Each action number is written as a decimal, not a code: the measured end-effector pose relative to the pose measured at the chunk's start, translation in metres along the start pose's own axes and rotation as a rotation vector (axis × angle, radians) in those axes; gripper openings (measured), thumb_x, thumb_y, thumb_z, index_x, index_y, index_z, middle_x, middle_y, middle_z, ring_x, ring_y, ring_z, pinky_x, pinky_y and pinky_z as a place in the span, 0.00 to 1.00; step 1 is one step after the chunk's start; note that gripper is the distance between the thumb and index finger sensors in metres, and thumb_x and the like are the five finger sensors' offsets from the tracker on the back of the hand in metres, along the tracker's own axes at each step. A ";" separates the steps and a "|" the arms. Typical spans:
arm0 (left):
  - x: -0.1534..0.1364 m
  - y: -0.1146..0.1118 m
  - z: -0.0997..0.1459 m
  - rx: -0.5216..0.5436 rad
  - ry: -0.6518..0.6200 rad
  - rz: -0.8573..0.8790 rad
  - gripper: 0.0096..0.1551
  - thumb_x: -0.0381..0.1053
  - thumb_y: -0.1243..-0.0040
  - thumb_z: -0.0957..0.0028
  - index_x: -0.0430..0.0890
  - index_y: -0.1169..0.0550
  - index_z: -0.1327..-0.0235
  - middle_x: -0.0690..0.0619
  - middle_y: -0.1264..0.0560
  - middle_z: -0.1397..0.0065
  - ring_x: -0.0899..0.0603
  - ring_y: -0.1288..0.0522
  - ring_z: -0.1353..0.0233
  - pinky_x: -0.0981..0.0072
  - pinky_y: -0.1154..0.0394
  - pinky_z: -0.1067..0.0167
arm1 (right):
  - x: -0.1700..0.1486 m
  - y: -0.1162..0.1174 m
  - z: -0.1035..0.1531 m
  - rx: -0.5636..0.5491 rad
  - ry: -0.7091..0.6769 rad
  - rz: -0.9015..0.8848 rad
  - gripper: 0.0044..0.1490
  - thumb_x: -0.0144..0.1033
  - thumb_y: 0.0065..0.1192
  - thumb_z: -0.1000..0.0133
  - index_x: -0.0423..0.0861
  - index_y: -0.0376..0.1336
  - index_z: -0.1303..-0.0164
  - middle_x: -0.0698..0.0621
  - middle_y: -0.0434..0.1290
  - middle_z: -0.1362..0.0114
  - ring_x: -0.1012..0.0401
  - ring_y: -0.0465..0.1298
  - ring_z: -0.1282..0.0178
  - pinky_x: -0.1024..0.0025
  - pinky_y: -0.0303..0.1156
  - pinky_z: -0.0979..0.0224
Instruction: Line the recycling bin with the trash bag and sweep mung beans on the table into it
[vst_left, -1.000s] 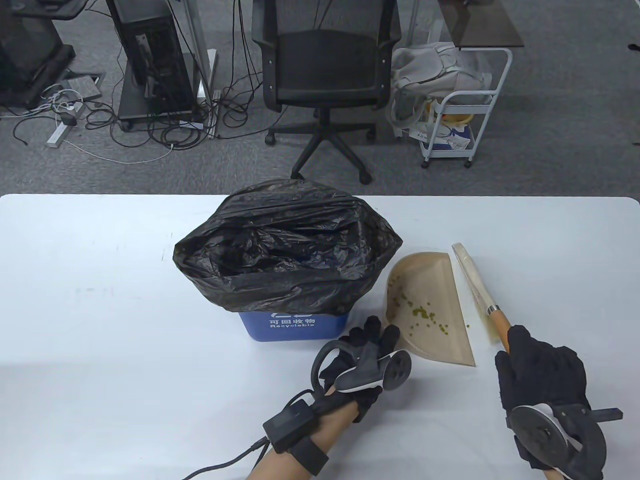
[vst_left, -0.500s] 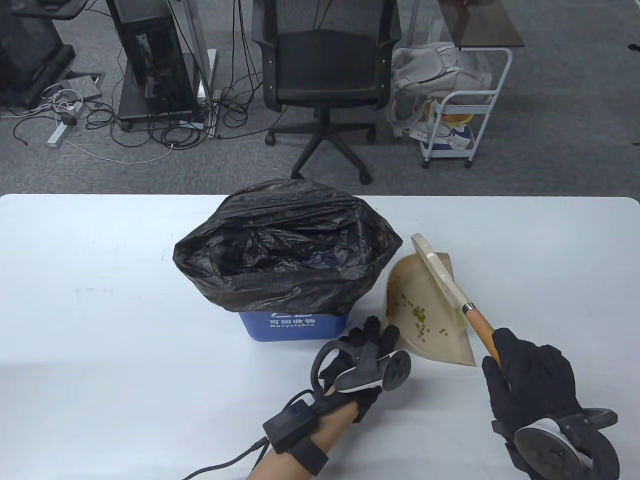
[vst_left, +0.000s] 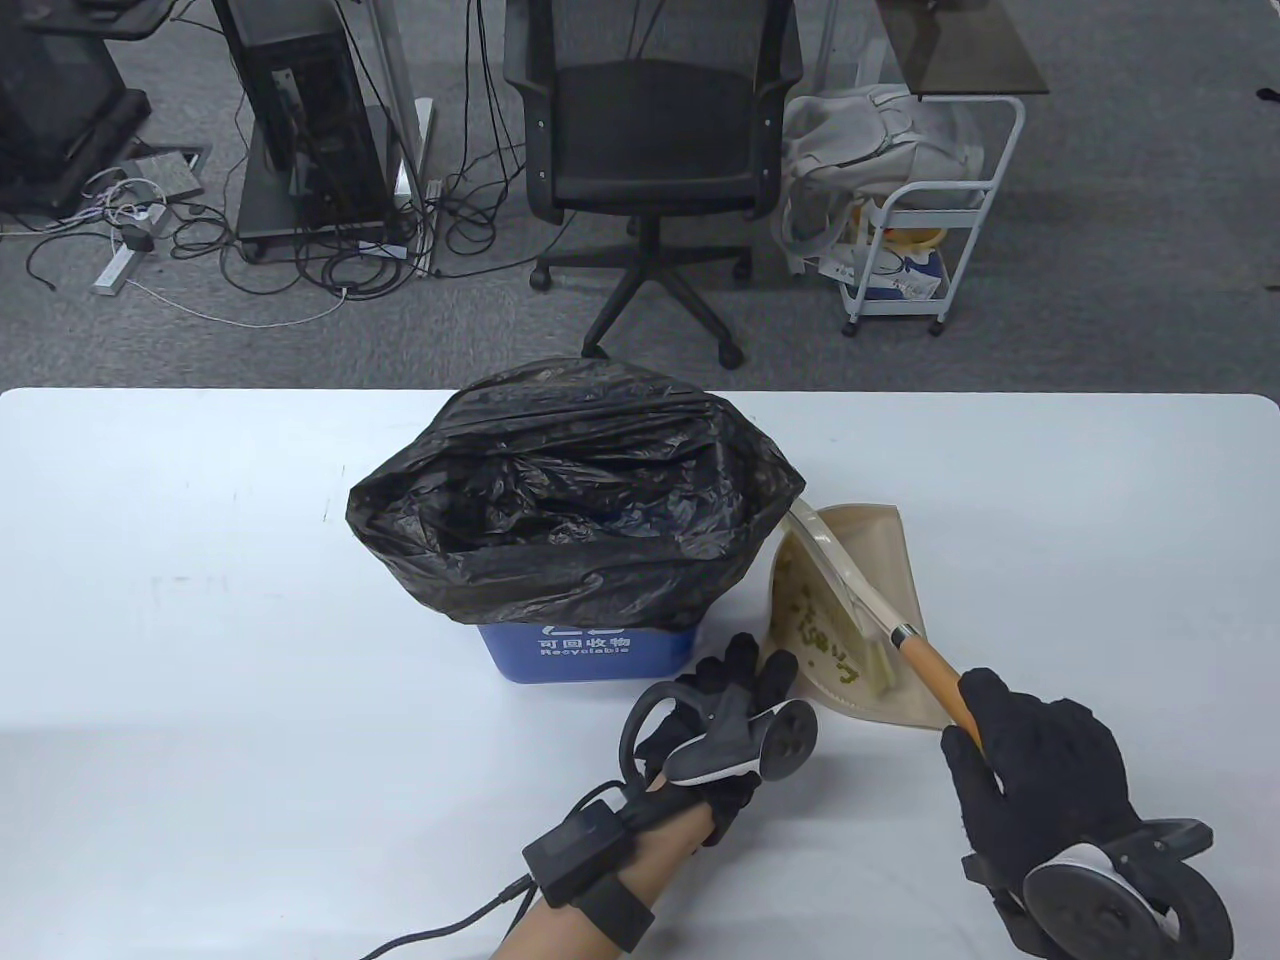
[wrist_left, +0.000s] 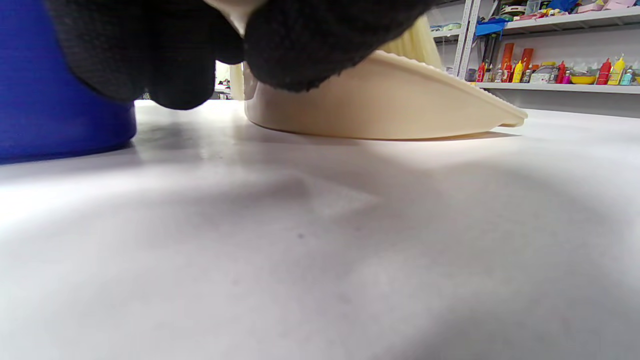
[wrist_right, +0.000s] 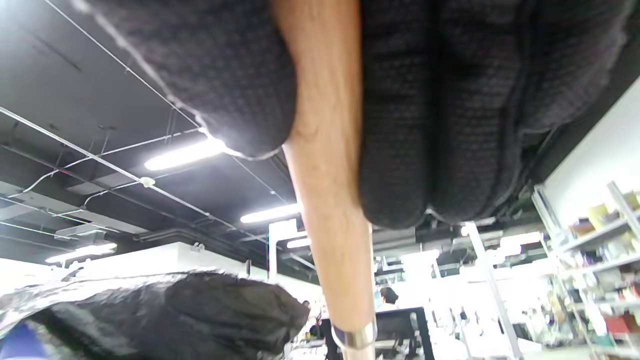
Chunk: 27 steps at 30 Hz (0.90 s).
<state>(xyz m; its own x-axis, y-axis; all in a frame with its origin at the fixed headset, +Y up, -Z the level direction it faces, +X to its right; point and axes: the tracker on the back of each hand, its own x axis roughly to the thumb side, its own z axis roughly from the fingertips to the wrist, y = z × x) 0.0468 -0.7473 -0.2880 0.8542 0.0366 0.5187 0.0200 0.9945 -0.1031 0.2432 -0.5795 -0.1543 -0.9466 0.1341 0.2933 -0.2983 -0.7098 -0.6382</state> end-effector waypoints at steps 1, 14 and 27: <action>0.000 -0.001 0.000 -0.003 -0.001 -0.002 0.44 0.29 0.35 0.48 0.41 0.40 0.18 0.24 0.41 0.17 0.16 0.28 0.28 0.23 0.26 0.37 | -0.001 0.000 -0.001 -0.003 0.002 0.022 0.34 0.37 0.73 0.50 0.29 0.75 0.41 0.32 0.86 0.51 0.38 0.87 0.51 0.34 0.75 0.40; 0.002 0.000 0.008 0.042 -0.014 0.048 0.47 0.45 0.32 0.47 0.41 0.42 0.16 0.22 0.44 0.18 0.15 0.32 0.27 0.23 0.29 0.36 | -0.036 0.049 -0.013 -0.005 0.079 0.274 0.33 0.39 0.72 0.49 0.31 0.76 0.41 0.33 0.87 0.52 0.39 0.88 0.51 0.35 0.75 0.40; 0.002 -0.009 0.007 0.072 0.058 0.121 0.48 0.48 0.38 0.45 0.41 0.47 0.16 0.21 0.44 0.18 0.11 0.37 0.27 0.22 0.32 0.36 | -0.043 0.056 0.000 -0.047 0.088 0.269 0.33 0.39 0.71 0.49 0.31 0.76 0.42 0.33 0.87 0.52 0.39 0.88 0.52 0.35 0.75 0.40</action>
<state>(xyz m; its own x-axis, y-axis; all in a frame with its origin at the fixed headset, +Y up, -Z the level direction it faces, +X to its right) 0.0446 -0.7556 -0.2808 0.8766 0.1527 0.4564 -0.1201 0.9877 -0.0999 0.2671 -0.6250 -0.2028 -0.9989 0.0057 0.0473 -0.0379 -0.6955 -0.7175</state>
